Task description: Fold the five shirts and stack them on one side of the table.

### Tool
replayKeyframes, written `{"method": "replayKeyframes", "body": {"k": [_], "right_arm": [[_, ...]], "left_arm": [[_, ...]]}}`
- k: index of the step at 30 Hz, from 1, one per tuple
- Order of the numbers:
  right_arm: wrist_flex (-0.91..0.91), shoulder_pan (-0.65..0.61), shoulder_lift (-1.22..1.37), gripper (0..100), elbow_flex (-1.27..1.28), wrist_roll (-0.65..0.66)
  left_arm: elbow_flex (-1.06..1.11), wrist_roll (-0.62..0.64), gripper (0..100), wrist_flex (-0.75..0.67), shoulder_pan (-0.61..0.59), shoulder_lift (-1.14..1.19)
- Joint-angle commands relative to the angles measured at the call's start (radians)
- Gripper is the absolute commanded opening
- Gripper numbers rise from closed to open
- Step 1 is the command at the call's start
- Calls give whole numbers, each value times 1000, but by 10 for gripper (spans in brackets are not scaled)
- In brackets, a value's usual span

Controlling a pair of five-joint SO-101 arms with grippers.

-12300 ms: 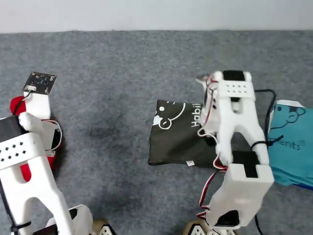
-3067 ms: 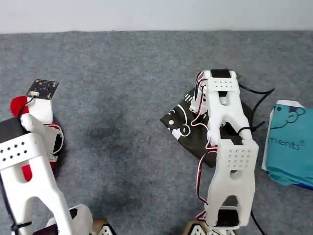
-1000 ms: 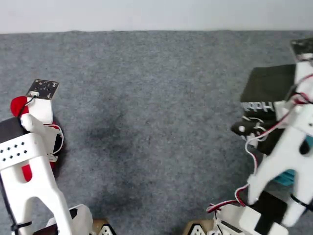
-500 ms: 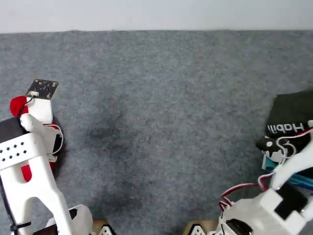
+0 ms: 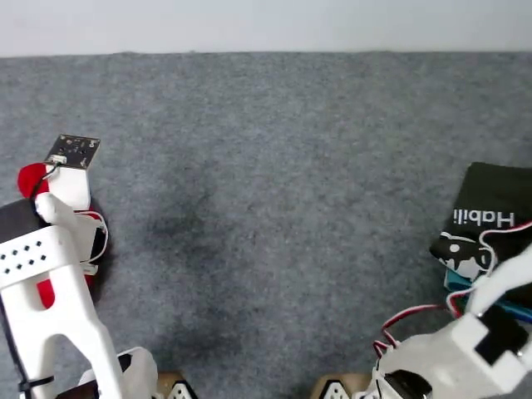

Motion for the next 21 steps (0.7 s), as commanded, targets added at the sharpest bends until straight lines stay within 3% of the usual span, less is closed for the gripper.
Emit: {"method": "replayKeyframes", "body": {"k": [1, 6, 8, 21], "right_arm": [[56, -4, -127, 258, -54, -14], [263, -110, -156, 0, -51, -14], [289, -131, -130, 43, -29, -14], [117, -180, 108, 9, 322, -14]], "left_arm": [[-10, -9, 14, 17, 5, -37], [-10, -9, 14, 12, 5, -37], [-10, -9, 14, 12, 5, -37], [-8, -9, 14, 15, 5, -37]]}}
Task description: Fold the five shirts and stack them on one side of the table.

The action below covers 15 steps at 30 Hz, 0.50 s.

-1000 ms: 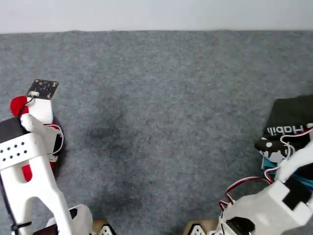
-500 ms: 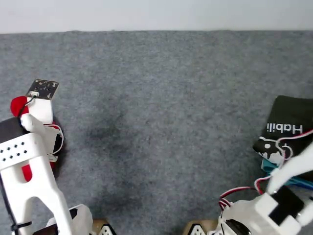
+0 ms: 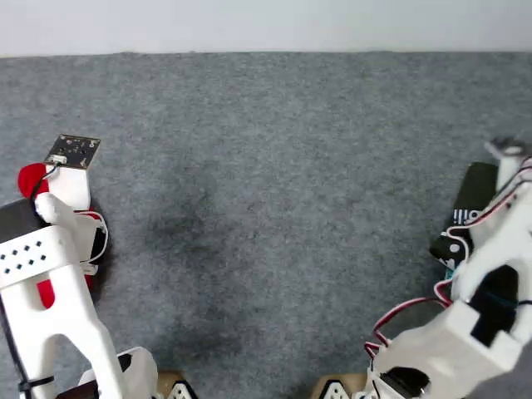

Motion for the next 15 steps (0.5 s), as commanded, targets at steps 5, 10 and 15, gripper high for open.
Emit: {"method": "replayKeyframes", "body": {"k": [5, 10, 15], "right_arm": [[10, -24, 27, 9, 64, -6], [96, -7, 24, 9, -63, 49], [58, -16, 28, 9, -178, 49]], "left_arm": [[-8, -8, 14, 14, 5, -37], [-8, -8, 14, 14, 5, -37], [-8, -8, 14, 14, 5, -37]]}}
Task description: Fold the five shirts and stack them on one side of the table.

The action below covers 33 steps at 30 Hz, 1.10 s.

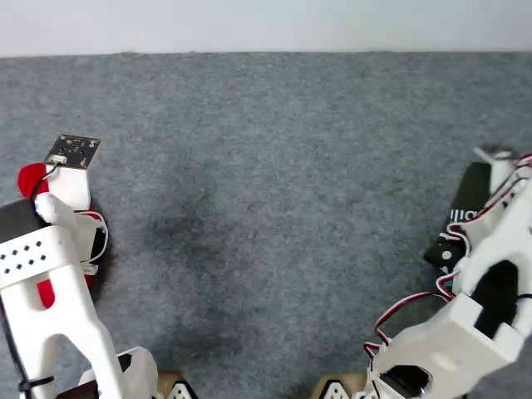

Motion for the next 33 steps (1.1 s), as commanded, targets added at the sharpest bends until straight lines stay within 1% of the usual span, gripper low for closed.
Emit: {"method": "replayKeyframes", "body": {"k": [1, 6, 8, 10, 14, 19, 22, 27, 30, 33], "right_arm": [[-35, -21, -1, 9, -74, 9], [-104, -58, 111, 9, -14, 11], [-93, -58, 165, 9, 8, 14], [-39, -51, 196, 9, 11, 17], [39, -41, 139, 9, -5, 18], [16, -42, 18, 9, -120, 17], [-105, -44, -15, 9, -180, 12], [-424, -38, 2, 9, -160, 17], [-627, 8, 68, 9, -130, 17], [-786, 64, 170, 9, -127, 17]], "left_arm": [[-8, -8, 14, 12, 5, -37], [-8, -6, 14, 12, 5, -37], [-8, -6, 14, 14, 5, -37], [-8, -6, 14, 17, 5, -37], [-7, -6, 14, 17, 5, -37], [-7, -6, 14, 17, 5, -37], [-7, -6, 14, 17, 5, -37], [-5, -8, 14, 17, 5, -37], [-5, -8, 14, 18, 5, -37], [-5, -8, 14, 18, 5, -37]]}}
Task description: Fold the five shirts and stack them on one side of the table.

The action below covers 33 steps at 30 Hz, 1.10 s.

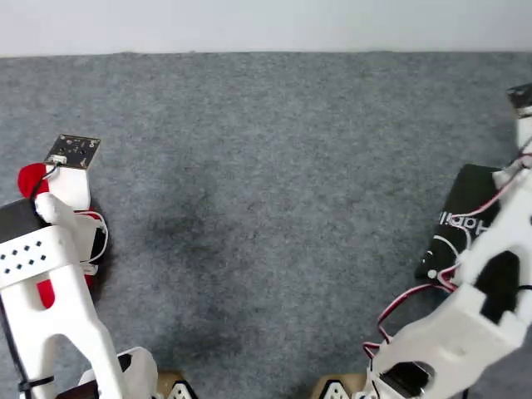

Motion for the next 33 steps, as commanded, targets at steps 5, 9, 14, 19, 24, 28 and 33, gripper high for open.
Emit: {"method": "replayKeyframes", "body": {"k": [5, 9, 14, 19, 24, 28, 33], "right_arm": [[-314, 134, 213, 9, -8, 38], [-340, 174, 269, 9, -11, 150], [-317, 177, 157, 9, -9, 75], [-168, 159, -25, 9, -9, 21], [79, 137, -163, 9, -9, 23], [292, 127, -213, 9, -9, 23], [460, 171, -209, 9, 0, 58]], "left_arm": [[-4, -8, 14, 18, 5, -37], [-5, -8, 14, 18, 5, -37], [-4, -8, 14, 18, 5, -37], [-7, -8, 14, 18, 5, -37], [-8, -8, 14, 18, 5, -37], [-5, -8, 14, 18, 5, -37], [-5, -8, 14, 18, 5, -37]]}}
